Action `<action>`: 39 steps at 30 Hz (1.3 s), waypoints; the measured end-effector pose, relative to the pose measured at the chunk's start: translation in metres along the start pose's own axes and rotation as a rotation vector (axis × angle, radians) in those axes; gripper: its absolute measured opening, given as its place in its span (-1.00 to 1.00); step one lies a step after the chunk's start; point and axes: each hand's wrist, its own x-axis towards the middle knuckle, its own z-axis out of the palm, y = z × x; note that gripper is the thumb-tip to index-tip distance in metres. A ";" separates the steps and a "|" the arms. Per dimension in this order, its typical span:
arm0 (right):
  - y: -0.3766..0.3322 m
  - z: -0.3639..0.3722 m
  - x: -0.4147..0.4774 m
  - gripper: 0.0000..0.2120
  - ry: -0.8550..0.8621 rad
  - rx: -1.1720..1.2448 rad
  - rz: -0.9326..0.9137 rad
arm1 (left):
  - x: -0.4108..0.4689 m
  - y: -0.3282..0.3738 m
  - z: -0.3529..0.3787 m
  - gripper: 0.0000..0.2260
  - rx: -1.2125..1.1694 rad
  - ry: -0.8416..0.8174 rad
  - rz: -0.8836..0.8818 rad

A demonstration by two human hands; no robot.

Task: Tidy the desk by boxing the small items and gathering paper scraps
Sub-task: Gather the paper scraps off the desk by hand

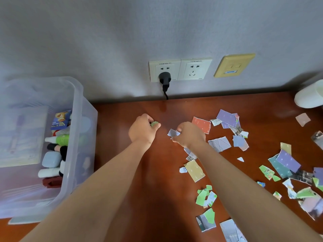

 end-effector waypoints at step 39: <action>-0.062 0.047 -0.204 -0.88 -0.439 1.362 0.092 | -0.253 -0.065 -0.076 -0.87 -1.575 -0.042 -0.526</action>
